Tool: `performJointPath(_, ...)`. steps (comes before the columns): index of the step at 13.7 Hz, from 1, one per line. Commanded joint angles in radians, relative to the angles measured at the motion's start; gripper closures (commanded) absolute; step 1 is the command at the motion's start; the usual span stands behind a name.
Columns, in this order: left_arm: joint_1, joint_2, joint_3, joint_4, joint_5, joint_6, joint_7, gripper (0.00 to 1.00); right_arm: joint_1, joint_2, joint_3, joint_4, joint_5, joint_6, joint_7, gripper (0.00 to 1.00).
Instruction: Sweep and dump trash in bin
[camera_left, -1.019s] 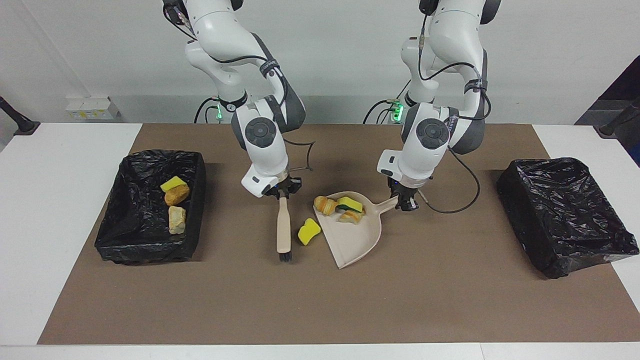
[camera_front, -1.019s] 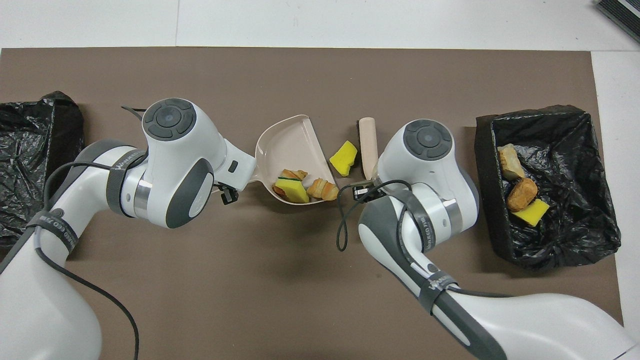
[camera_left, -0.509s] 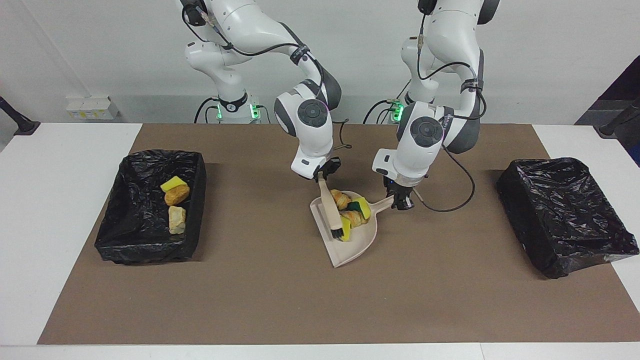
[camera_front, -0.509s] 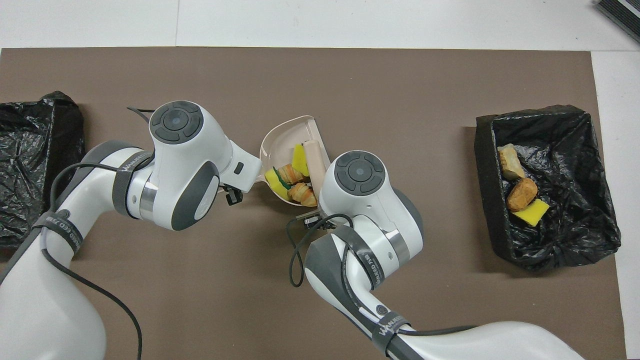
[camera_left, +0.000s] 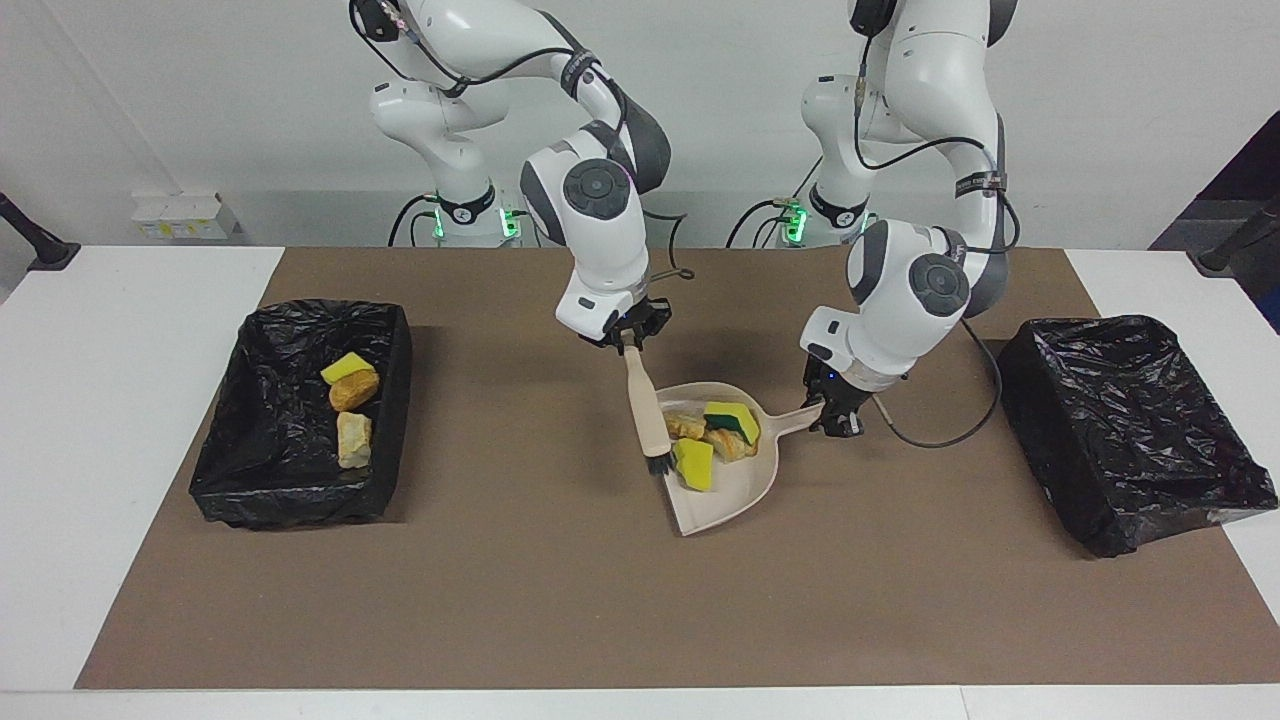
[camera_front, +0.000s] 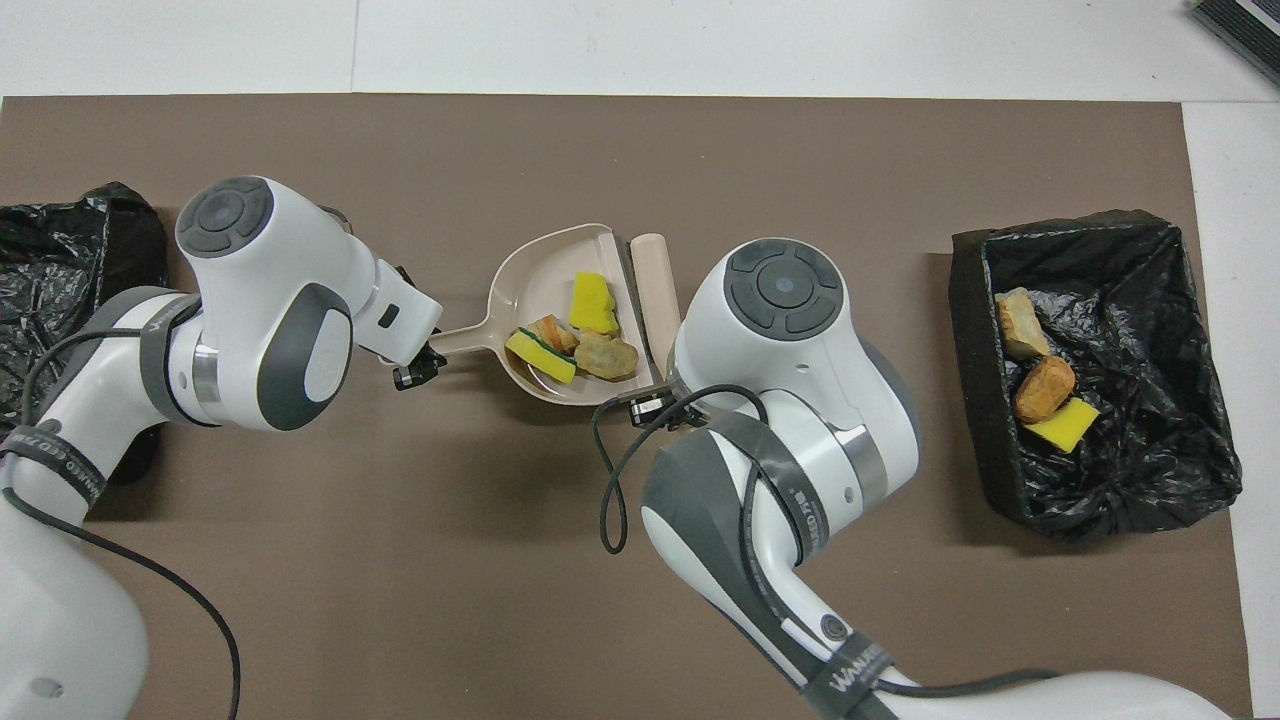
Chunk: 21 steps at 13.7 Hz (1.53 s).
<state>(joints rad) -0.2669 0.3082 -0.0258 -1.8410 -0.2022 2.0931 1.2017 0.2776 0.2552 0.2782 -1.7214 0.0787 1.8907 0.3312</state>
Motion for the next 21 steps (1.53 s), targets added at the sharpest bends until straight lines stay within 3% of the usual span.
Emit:
performJointPath(1, 0.023, -0.011, -0.006, -0.007, -0.048, 0.025, 0.084, 1.0, -0.011, -0.072, 0.007, -0.012, 0.03, -0.08, -0.012, 1.0)
performJointPath(4, 0.098, -0.02, -0.016, 0.009, -0.055, -0.014, 0.174, 1.0, 0.005, -0.143, 0.009, -0.049, 0.03, -0.176, 0.081, 1.0)
performJointPath(9, 0.241, -0.029, -0.025, 0.101, -0.085, -0.181, 0.332, 1.0, 0.087, -0.257, 0.012, -0.211, 0.042, -0.145, 0.21, 1.0)
performJointPath(11, 0.302, -0.028, -0.023, 0.161, -0.082, -0.263, 0.381, 1.0, 0.109, -0.292, 0.012, -0.259, 0.113, -0.121, 0.261, 1.0)
performJointPath(16, 0.464, -0.018, -0.017, 0.304, -0.063, -0.462, 0.481, 1.0, 0.328, -0.248, 0.019, -0.322, 0.154, 0.017, 0.466, 1.0)
performJointPath(18, 0.511, -0.014, -0.019, 0.351, -0.007, -0.502, 0.501, 1.0, 0.402, -0.202, 0.019, -0.375, 0.153, 0.157, 0.511, 1.0)
performJointPath(21, 0.584, -0.012, -0.014, 0.394, 0.065, -0.536, 0.539, 1.0, 0.436, -0.163, 0.019, -0.414, 0.148, 0.226, 0.522, 1.0)
